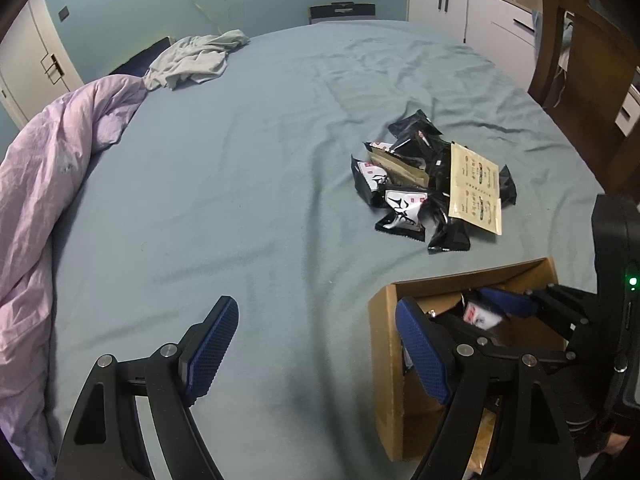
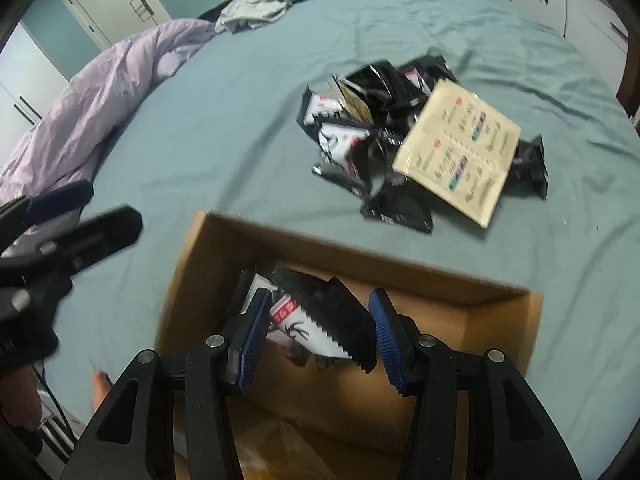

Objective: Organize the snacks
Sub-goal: 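Lower the black packet into the box with the right tool and open it, then lift both tools out of the box and move the right tool toward the pile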

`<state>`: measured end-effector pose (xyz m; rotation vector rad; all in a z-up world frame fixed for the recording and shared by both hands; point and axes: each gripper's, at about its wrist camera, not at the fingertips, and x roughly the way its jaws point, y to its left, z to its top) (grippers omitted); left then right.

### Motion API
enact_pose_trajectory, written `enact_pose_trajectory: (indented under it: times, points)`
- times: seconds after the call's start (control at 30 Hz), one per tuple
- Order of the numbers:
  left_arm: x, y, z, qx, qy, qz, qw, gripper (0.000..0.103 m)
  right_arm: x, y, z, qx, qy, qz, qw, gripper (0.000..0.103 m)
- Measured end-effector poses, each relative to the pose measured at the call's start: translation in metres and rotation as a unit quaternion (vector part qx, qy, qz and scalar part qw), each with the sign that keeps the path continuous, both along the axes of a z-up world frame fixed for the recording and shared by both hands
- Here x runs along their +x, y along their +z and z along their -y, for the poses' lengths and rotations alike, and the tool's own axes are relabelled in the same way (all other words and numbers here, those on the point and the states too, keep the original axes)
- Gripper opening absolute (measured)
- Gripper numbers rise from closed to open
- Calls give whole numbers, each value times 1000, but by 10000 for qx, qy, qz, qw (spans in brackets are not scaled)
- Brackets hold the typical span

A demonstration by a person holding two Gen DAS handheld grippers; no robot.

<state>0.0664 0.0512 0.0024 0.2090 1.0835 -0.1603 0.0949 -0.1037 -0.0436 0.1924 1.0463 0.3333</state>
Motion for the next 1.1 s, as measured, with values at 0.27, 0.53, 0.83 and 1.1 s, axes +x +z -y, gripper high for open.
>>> enact_pose_trajectory:
  times: [0.27,0.53,0.83,1.1]
  points:
    - [4,0,-4,-37,187,80,9998,82,-17,-2,-14,-180,84,201,9996,51]
    - [0,0,-4,-25,263,154,9995,82,-38,25,28,451,9,109,9989,76]
    - [-9,5,-2,-93,188,191,9996,82,-72,64,101,-428,-517,584,9960,81]
    - [-13,6,6,-80,108,187,9997,82,-85,52,134,-378,-1395,344,9889,81]
